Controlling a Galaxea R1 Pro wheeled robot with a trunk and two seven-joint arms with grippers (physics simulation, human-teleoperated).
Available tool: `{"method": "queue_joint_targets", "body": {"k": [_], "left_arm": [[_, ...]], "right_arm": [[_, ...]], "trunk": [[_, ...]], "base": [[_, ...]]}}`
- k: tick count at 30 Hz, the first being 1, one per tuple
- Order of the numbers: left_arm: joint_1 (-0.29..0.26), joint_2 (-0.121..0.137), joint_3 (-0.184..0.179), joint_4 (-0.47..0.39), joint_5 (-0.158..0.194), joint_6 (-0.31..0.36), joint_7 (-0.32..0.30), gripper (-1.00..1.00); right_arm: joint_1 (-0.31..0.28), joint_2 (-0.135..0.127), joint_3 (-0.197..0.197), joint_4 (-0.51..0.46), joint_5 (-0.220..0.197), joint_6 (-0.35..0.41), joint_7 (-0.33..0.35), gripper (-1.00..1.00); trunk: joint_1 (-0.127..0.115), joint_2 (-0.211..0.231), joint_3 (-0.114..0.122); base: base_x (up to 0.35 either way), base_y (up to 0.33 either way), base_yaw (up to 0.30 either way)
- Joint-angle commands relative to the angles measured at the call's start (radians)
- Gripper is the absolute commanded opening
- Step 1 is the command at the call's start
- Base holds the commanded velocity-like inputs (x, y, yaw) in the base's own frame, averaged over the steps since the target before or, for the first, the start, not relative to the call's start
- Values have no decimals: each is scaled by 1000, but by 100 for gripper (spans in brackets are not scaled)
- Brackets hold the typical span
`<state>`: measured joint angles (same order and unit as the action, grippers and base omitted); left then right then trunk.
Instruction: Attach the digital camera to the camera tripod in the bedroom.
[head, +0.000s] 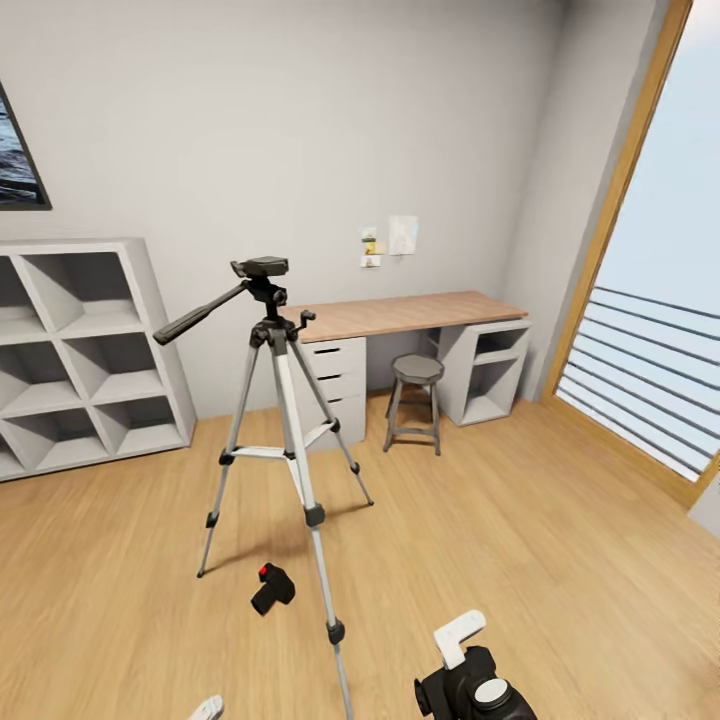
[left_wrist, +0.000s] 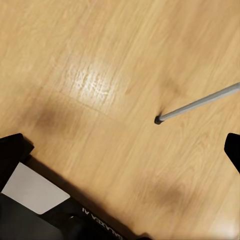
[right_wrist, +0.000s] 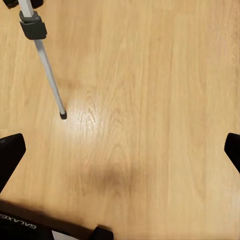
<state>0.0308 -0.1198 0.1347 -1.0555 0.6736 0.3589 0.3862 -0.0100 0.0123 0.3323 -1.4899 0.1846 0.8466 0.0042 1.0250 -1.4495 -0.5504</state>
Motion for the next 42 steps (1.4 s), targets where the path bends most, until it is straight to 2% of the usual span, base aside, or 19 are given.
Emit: {"method": "queue_joint_targets", "body": {"k": [1,9,14,19,42], "left_arm": [[0,0,2,-2,10,3,5,100],[0,0,2,4,11,3,4,100],[0,0,4,17,11,2,4,100],[0,0,5,21,11,-7,5,100],[0,-1,4,23,11,-18,6,100]], "right_arm": [[-1,-1,1,-1,6,6,0,100],[0,-6,-1,0,5,4,3,100],[1,-48,1,-1,-8,-4,23,100],[0,-65,2,0,-15,-12,68,100],[-1,-64,-1,4,-18,-9,86,100]], "trunk": [[0,-1,-1],[0,-1,-1],[0,-1,-1],[0,-1,-1],[0,-1,-1]], "base": [[5,33,-30],[54,159,-14],[92,276,-3],[99,304,-1],[11,317,0]]}}
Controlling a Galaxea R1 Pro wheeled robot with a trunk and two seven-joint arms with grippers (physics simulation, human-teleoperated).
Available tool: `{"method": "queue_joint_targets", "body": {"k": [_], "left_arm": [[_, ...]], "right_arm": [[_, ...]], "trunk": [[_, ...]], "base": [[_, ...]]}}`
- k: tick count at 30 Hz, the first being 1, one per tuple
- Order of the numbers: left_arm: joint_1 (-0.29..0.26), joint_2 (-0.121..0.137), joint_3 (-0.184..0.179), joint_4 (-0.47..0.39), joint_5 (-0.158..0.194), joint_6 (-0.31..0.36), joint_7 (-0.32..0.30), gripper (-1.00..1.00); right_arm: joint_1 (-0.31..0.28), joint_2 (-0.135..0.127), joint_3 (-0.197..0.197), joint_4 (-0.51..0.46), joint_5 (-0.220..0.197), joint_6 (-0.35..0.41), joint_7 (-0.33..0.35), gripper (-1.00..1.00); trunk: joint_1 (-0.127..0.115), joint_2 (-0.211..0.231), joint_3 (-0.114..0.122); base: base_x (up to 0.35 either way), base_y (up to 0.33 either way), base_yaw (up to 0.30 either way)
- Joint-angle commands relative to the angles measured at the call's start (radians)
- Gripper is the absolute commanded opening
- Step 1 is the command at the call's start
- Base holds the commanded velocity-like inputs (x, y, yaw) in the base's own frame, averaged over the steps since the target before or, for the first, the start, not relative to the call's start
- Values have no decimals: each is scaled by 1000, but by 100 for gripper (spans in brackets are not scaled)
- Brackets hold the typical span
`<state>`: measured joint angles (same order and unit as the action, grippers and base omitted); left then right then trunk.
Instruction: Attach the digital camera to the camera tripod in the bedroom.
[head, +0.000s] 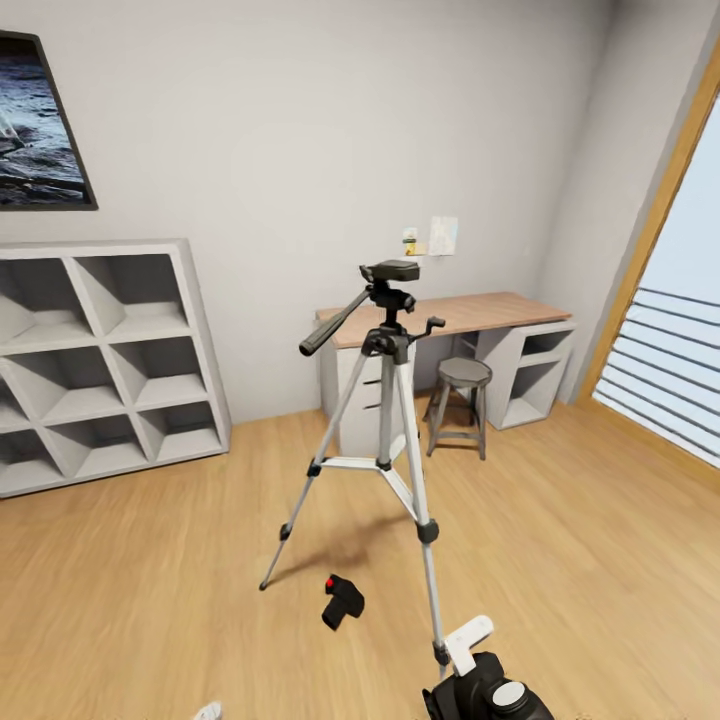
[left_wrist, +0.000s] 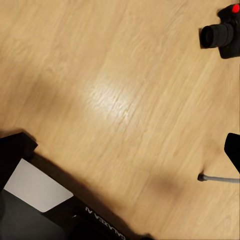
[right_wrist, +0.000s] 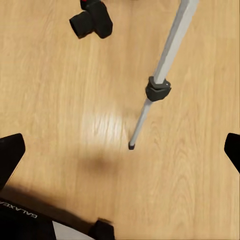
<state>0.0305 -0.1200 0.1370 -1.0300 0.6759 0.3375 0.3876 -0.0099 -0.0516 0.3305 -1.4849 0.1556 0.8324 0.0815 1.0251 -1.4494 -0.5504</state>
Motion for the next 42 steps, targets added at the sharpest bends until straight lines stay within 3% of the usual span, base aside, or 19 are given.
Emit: {"method": "queue_joint_targets", "body": {"k": [1,14,15,19,20,21,22,24,25,33,35,40,41,42], "left_arm": [[0,-1,1,-2,9,4,5,100],[0,-7,0,-4,22,-25,12,100],[-10,-11,-3,-13,62,-73,15,100],[-41,-13,-5,-16,135,-103,16,100],[-67,-15,-9,-17,197,-123,24,100],[-76,-15,-10,-16,217,-127,33,100],[-76,-15,-10,-16,217,-127,33,100],[-105,-15,-12,-12,260,-137,85,100],[-123,-14,-12,-13,288,-150,155,100],[-137,-16,-11,-12,324,-206,244,100],[-138,-16,-7,-12,366,-219,254,100],[-143,-10,-10,-9,529,-277,269,100],[-145,-9,-11,-9,551,-287,272,100],[-145,-9,-11,-9,551,-287,272,100]], "right_arm": [[-1,-1,1,-1,11,6,9,100],[-1,-1,2,-5,10,11,8,100],[0,-2,2,-12,9,11,7,100],[1,-2,1,-41,9,13,7,100],[2,-1,-4,-58,9,15,7,100],[2,-1,-7,-62,9,16,7,100],[2,-1,-7,-62,9,16,7,100],[2,0,-22,-70,9,17,7,100],[2,1,-40,-74,9,17,7,100],[2,1,-79,-82,8,18,7,100],[2,1,-90,-88,8,19,7,100],[0,3,-109,-98,8,32,8,100],[-3,4,-111,-99,8,41,8,100],[-3,4,-111,-99,8,41,8,100]], "trunk": [[0,-1,-1],[0,-1,-1],[0,-1,-1],[0,-1,-1],[0,-1,-1],[0,-1,-1],[0,-1,-1],[0,-1,-1],[0,-1,-1],[0,-1,-1],[0,-1,-1],[0,-1,-1],[0,-1,-1],[0,-1,-1]], "base": [[-127,286,-19],[-213,226,-195],[-53,43,-261],[-31,25,-263],[-11,9,-265],[-9,7,-265],[-9,7,-265],[-5,4,-265],[-2,2,-266],[-1,1,-266],[0,0,-266],[0,0,-266],[0,0,-266],[0,0,-266]]}}
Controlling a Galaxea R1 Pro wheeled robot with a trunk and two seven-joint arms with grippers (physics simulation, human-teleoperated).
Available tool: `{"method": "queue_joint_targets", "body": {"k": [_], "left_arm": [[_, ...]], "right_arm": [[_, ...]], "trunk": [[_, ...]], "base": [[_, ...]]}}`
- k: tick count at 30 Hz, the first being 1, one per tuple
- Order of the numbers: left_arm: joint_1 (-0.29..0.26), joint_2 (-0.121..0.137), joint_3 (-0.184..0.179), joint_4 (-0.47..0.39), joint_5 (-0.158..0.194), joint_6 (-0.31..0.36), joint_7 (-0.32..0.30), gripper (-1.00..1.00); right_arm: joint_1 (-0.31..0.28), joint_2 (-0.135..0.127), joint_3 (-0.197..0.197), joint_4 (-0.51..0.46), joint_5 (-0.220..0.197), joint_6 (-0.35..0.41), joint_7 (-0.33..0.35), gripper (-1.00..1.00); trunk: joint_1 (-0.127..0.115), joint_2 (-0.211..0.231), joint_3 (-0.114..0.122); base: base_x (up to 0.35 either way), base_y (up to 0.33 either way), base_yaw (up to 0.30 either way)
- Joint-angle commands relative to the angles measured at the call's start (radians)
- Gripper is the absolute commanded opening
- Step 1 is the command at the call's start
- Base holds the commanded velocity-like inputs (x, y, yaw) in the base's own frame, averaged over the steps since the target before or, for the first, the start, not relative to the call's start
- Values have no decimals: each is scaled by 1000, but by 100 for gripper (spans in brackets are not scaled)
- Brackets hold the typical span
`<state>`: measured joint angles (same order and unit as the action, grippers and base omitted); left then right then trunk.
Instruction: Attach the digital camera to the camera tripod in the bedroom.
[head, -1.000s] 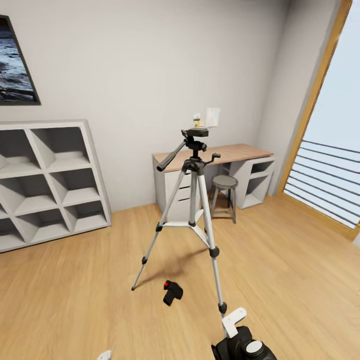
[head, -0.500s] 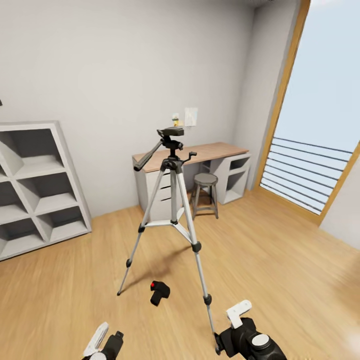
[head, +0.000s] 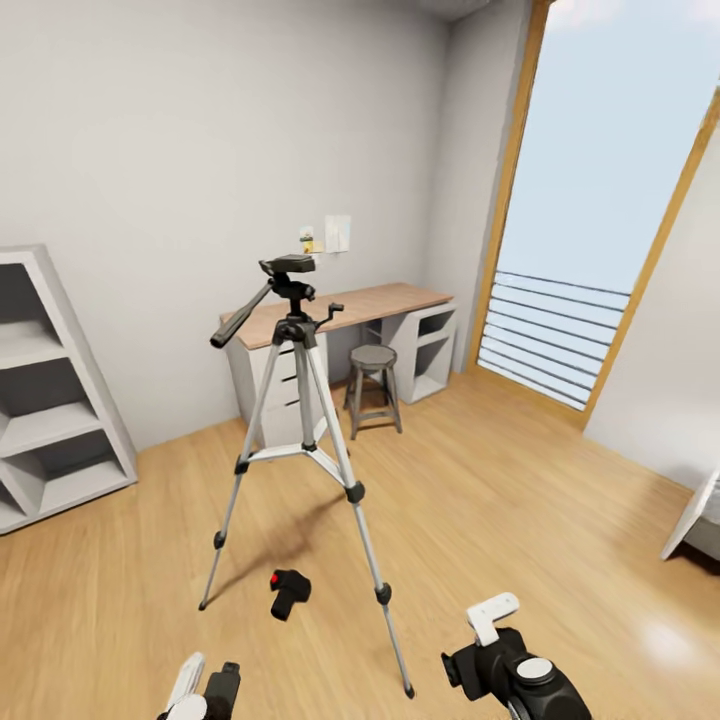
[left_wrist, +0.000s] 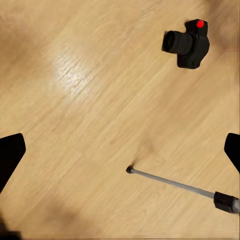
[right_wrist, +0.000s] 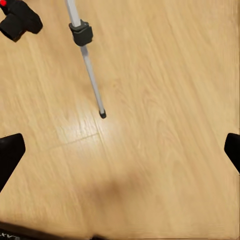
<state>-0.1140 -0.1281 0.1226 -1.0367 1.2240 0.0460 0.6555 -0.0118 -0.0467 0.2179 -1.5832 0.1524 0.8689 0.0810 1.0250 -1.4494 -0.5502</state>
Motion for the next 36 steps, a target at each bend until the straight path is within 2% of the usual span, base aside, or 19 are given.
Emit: {"method": "queue_joint_targets", "body": {"k": [1,4,7,8,9,15,22,25,36], "left_arm": [[-3,0,2,-2,21,-4,6,100],[-16,2,3,0,58,-25,15,100],[-38,4,5,1,76,-47,50,100],[-62,5,5,2,87,-63,127,100],[-62,5,5,2,87,-63,127,100],[-83,5,6,1,101,-92,229,100],[-88,9,3,2,96,-106,243,100],[-89,18,5,3,95,-108,240,100],[-104,25,7,10,95,-112,211,100]], "right_arm": [[-4,1,0,-3,11,18,9,100],[-23,11,-3,-11,10,73,11,100],[-62,36,-7,-16,6,136,11,100],[-96,60,-22,-18,-14,176,11,100],[-96,60,-22,-18,-14,176,11,100],[-164,80,-73,-24,-51,178,11,100],[-196,84,-85,-27,-59,178,11,100],[-211,85,-87,-27,-61,178,11,100],[-242,85,-88,-27,-62,178,11,100]], "trunk": [[0,-1,-1],[0,-1,-1],[0,-1,-1],[0,-1,-1],[0,-1,-1],[0,-1,-1],[0,-1,-1],[0,-1,-1],[0,-1,-1]], "base": [[0,0,-266],[0,0,-266],[0,0,-236],[0,0,-105],[0,0,-105],[0,0,-51],[0,0,-11],[23,26,-3],[133,206,-102]]}}
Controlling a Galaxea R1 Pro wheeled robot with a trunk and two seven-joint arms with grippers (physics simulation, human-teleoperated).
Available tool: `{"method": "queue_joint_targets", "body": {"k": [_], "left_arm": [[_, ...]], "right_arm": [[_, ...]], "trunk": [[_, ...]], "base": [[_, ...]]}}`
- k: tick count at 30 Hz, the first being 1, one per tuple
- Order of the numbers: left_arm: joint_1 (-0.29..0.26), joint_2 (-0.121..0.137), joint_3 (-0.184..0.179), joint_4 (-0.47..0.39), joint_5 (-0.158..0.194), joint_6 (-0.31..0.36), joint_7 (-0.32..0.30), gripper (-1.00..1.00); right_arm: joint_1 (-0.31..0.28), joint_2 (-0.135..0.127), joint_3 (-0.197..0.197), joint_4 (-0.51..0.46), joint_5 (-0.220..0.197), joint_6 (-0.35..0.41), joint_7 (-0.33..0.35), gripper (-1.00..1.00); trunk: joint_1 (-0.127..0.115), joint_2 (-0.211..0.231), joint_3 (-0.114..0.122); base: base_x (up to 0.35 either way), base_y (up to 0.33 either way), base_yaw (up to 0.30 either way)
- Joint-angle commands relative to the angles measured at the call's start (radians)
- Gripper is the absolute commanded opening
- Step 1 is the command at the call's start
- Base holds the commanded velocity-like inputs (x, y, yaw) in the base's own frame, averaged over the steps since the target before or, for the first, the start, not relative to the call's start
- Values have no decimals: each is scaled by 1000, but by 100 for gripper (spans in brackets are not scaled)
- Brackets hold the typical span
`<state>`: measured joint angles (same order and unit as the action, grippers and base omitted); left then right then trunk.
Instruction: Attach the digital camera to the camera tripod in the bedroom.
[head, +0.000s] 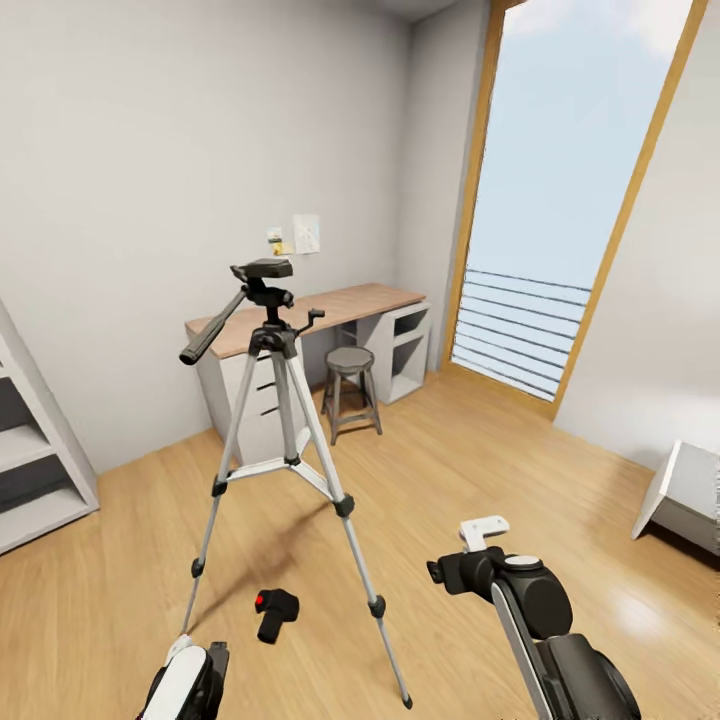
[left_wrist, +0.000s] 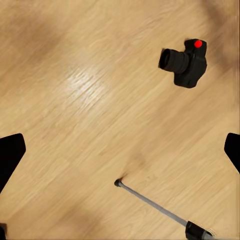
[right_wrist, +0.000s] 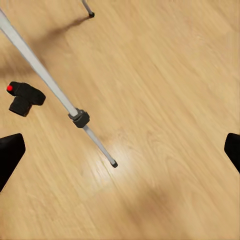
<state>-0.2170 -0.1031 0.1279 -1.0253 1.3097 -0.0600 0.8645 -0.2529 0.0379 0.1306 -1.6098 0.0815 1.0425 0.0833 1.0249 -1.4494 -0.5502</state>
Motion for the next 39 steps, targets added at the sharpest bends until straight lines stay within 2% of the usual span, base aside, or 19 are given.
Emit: {"method": "queue_joint_targets", "body": {"k": [1,5,10,12,21,25,29,33,34,35,39], "left_arm": [[-1,-1,2,-1,11,-7,3,100],[-4,-7,15,-12,31,-10,21,100],[-5,-13,31,-27,58,-28,71,100],[-5,-15,32,-32,65,-59,101,100],[-8,-18,32,-26,69,-87,111,100],[-29,-20,32,-12,67,-102,112,100],[-111,-19,32,83,60,-111,116,100],[-210,-14,33,185,55,-118,155,100],[-210,-14,33,185,55,-118,155,100],[-316,-7,34,260,53,-121,190,100],[-364,-4,34,282,51,-122,203,100]], "right_arm": [[-1,0,0,-1,9,5,9,100],[-3,0,0,-1,9,5,9,100],[-2,0,0,-1,9,5,9,100],[-1,0,1,-1,9,5,9,100],[-5,1,1,-1,8,5,10,100],[-15,2,3,-2,8,5,11,100],[-43,3,6,-2,8,5,12,100],[-72,3,7,-2,9,5,12,100],[-72,3,7,-2,9,5,12,100],[-101,5,6,-2,8,5,12,100],[-111,24,7,-2,8,5,12,100]], "trunk": [[0,-1,-1],[0,-1,-1],[0,-1,-1],[8,-15,-7],[42,-78,-36],[58,-106,-48],[73,-134,-61],[88,-162,-73],[92,-169,-76],[96,-176,-79],[111,-204,-92]], "base": [[60,140,-213],[30,70,-232],[11,25,-206],[2,4,-44],[1,2,-15],[0,0,-4],[0,0,-1],[0,0,0],[0,0,0],[0,0,-75],[0,0,-105]]}}
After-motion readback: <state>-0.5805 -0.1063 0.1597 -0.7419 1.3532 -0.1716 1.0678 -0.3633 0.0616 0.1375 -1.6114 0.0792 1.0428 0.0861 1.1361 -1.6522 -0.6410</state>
